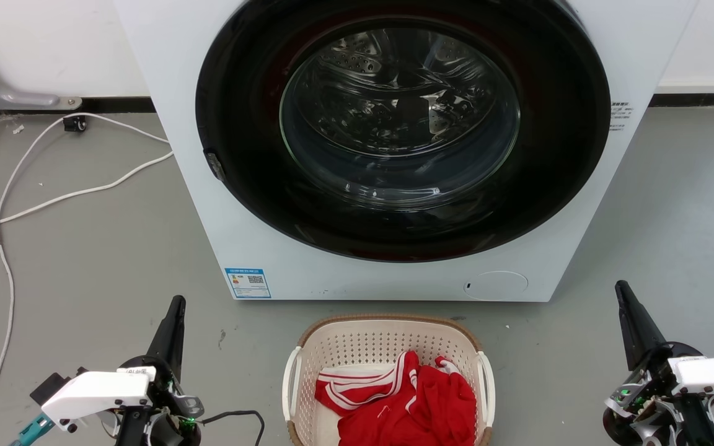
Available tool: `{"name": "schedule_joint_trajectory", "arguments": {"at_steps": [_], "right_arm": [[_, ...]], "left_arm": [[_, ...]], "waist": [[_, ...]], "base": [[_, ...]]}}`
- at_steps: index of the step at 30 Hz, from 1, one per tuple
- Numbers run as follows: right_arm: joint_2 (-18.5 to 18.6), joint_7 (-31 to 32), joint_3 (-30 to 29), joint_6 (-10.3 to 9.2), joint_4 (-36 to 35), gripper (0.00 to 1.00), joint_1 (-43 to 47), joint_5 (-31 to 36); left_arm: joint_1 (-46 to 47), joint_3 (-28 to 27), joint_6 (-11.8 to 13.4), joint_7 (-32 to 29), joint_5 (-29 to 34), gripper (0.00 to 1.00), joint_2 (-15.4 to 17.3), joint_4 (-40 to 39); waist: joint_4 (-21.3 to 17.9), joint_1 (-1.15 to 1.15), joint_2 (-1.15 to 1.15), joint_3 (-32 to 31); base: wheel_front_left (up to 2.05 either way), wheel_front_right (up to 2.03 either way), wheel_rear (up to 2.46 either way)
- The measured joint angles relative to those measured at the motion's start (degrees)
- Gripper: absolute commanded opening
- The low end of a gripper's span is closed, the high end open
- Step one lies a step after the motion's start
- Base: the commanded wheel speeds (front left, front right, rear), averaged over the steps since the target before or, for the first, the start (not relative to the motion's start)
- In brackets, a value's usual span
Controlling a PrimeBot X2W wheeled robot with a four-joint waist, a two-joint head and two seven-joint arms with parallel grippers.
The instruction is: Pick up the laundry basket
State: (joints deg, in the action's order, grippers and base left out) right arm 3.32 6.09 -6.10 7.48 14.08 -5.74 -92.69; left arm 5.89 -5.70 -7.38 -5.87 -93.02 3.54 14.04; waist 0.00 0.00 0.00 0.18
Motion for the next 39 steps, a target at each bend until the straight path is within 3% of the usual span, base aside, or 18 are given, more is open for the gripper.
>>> {"name": "schedule_joint_trajectory", "arguments": {"at_steps": [29, 30, 39], "right_arm": [[-0.12, 0.10, -0.16, 0.01, 0.00, 0.00, -0.10, 0.16], [-0.13, 0.08, -0.12, 0.01, 0.29, 1.00, 0.14, 0.15], [-0.34, -1.41, 0.75, 0.00, 1.37, 1.00, 2.28, 0.54]], "left_arm": [[0.01, -0.27, 0.00, -0.10, 0.15, 0.00, -0.21, 0.02], [-0.14, -0.23, 0.03, -0.03, 0.11, 1.00, -0.27, 0.33], [-2.13, 1.87, 0.07, 1.62, 0.31, 1.00, -0.74, 1.80]], "waist": [[0.00, 0.00, 0.00, 0.00], [0.00, 0.00, 0.00, 0.00], [0.01, 0.00, 0.00, 0.00]], "base": [[0.00, 0.00, 0.00], [0.00, 0.00, 0.00], [0.00, 0.00, 0.00]]}}
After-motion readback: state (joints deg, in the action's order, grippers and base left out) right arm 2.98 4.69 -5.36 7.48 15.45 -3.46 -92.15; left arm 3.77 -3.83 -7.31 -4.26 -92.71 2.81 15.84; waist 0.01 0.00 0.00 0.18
